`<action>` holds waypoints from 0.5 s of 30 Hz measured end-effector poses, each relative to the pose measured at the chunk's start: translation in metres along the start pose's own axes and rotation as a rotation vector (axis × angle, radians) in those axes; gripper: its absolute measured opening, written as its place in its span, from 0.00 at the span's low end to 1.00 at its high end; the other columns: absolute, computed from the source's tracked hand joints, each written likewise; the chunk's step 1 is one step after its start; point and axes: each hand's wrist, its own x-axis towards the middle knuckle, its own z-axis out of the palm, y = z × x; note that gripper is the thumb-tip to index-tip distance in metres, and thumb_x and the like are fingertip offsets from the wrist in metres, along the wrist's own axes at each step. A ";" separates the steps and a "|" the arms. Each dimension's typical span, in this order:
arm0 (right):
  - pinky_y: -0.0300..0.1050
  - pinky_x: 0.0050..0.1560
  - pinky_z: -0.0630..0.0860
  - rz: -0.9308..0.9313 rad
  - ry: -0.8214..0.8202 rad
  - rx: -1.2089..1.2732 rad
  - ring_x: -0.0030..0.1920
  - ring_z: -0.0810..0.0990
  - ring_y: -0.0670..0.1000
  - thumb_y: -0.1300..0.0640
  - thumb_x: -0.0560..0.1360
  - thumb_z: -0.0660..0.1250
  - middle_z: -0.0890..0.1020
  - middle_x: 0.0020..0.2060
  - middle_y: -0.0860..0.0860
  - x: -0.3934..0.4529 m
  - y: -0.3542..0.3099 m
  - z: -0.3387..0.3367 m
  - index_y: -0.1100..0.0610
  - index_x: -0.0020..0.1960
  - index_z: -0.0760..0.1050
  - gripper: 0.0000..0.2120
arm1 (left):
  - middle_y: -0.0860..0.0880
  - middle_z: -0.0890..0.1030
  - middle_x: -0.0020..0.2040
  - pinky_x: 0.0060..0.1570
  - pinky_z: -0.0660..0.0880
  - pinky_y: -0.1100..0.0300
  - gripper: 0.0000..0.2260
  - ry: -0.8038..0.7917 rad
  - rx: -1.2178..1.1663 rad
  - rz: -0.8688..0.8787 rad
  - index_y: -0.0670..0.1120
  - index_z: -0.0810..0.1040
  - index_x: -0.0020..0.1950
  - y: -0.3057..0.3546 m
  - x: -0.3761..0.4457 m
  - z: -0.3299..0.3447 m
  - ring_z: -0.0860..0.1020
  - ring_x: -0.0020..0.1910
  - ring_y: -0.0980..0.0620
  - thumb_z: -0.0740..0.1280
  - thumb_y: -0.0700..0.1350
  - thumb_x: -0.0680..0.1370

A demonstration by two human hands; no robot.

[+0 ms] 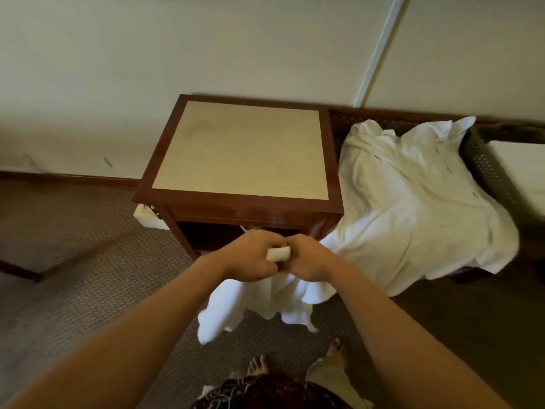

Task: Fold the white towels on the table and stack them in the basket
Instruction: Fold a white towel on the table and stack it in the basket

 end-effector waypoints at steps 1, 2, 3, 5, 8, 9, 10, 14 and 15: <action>0.52 0.49 0.80 0.012 0.039 0.038 0.43 0.81 0.47 0.55 0.75 0.75 0.83 0.42 0.48 0.002 0.002 -0.005 0.54 0.49 0.81 0.05 | 0.53 0.79 0.47 0.42 0.74 0.56 0.09 -0.002 -0.059 -0.026 0.53 0.78 0.51 -0.001 0.000 -0.002 0.77 0.43 0.54 0.71 0.40 0.74; 0.48 0.45 0.77 0.015 0.078 0.080 0.39 0.79 0.46 0.56 0.75 0.75 0.81 0.38 0.48 0.001 0.003 -0.010 0.57 0.46 0.81 0.05 | 0.53 0.78 0.49 0.43 0.75 0.56 0.12 0.007 -0.115 -0.063 0.53 0.77 0.53 -0.007 0.000 -0.004 0.77 0.44 0.54 0.72 0.41 0.74; 0.45 0.41 0.73 0.012 0.117 0.122 0.36 0.77 0.45 0.58 0.75 0.75 0.80 0.35 0.48 0.000 0.004 -0.016 0.59 0.44 0.81 0.06 | 0.54 0.78 0.51 0.45 0.76 0.56 0.13 0.009 -0.148 -0.101 0.54 0.77 0.55 -0.013 -0.001 -0.005 0.78 0.46 0.54 0.73 0.42 0.74; 0.39 0.39 0.70 0.004 0.197 0.211 0.35 0.75 0.42 0.62 0.74 0.75 0.79 0.35 0.50 -0.005 0.003 -0.025 0.62 0.43 0.81 0.04 | 0.54 0.79 0.53 0.50 0.78 0.53 0.15 -0.022 -0.162 -0.174 0.54 0.77 0.59 -0.031 -0.007 0.000 0.79 0.50 0.55 0.75 0.47 0.75; 0.33 0.37 0.70 0.059 0.351 0.355 0.36 0.75 0.41 0.64 0.73 0.75 0.79 0.37 0.52 -0.011 0.011 -0.039 0.64 0.46 0.81 0.04 | 0.56 0.81 0.54 0.55 0.79 0.50 0.14 -0.019 -0.190 -0.309 0.56 0.79 0.60 -0.062 -0.022 0.018 0.80 0.53 0.55 0.75 0.53 0.76; 0.32 0.36 0.69 0.078 0.377 0.367 0.35 0.74 0.41 0.65 0.74 0.75 0.79 0.36 0.52 -0.013 0.015 -0.043 0.65 0.46 0.81 0.05 | 0.55 0.81 0.53 0.55 0.78 0.50 0.12 0.032 -0.177 -0.351 0.55 0.80 0.58 -0.071 -0.027 0.023 0.80 0.52 0.55 0.75 0.53 0.76; 0.31 0.36 0.69 0.096 0.382 0.366 0.34 0.74 0.40 0.65 0.74 0.74 0.78 0.36 0.51 -0.014 0.020 -0.046 0.65 0.46 0.80 0.04 | 0.54 0.81 0.51 0.53 0.78 0.50 0.10 0.090 -0.162 -0.381 0.54 0.80 0.56 -0.079 -0.032 0.025 0.79 0.50 0.54 0.75 0.53 0.76; 0.39 0.41 0.71 0.184 0.375 0.341 0.39 0.77 0.45 0.62 0.75 0.74 0.79 0.37 0.53 -0.019 0.036 -0.046 0.61 0.46 0.81 0.03 | 0.50 0.82 0.49 0.46 0.78 0.54 0.09 0.220 -0.259 -0.383 0.51 0.80 0.53 -0.084 -0.036 0.017 0.81 0.48 0.52 0.76 0.48 0.76; 0.40 0.42 0.72 0.196 0.386 0.356 0.41 0.78 0.47 0.62 0.75 0.74 0.80 0.38 0.55 -0.020 0.040 -0.045 0.61 0.46 0.81 0.03 | 0.48 0.82 0.50 0.47 0.79 0.53 0.10 0.209 -0.359 -0.394 0.48 0.80 0.53 -0.081 -0.034 0.012 0.82 0.49 0.49 0.76 0.46 0.75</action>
